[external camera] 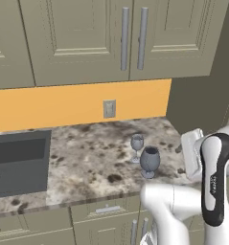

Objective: Retrieve the wine glasses from the counter and place one next to each plate.

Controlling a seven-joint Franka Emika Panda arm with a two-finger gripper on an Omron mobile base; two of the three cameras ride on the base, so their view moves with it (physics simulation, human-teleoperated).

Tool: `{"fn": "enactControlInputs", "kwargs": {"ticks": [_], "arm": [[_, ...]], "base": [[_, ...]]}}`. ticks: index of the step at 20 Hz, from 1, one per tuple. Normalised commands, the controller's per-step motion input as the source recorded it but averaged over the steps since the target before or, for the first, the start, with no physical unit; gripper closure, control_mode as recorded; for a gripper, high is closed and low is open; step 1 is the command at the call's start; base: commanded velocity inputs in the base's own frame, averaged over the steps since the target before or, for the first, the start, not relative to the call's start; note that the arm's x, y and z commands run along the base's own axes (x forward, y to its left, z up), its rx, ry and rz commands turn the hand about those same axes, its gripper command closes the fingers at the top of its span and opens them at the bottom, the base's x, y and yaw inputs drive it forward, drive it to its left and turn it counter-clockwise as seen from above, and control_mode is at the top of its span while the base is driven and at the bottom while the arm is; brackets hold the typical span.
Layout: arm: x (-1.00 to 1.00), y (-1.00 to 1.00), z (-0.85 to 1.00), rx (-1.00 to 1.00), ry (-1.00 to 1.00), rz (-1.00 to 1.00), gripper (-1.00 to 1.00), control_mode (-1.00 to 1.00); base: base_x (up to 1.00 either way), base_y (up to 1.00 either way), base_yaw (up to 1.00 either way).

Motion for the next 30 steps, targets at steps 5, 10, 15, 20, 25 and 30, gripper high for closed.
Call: {"fn": "enactControlInputs", "kwargs": {"ticks": [5, 10, 15, 20, 25, 30], "arm": [[0.04, -0.15, -0.21, 0.01, 0.12, 0.0, -1.0, -1.0], [0.15, -0.21, -0.33, 0.13, 0.15, 0.03, -1.0, -1.0], [0.13, -0.07, -0.23, 0.33, -0.02, 0.02, -1.0, -1.0], [0.24, 0.0, -0.2, 0.21, -0.03, 0.0, -1.0, -1.0], [0.27, 0.01, -0.07, 0.0, 0.0, 0.0, -1.0, -1.0], [0.32, 0.01, -0.09, 0.0, 0.0, 0.0, -1.0, -1.0]], "base": [[0.0, 0.0, 0.0], [0.0, 0.0, 0.0], [0.0, 0.0, 0.0], [0.0, 0.0, 0.0], [0.0, 0.0, 0.0], [0.0, 0.0, 0.0]]}}
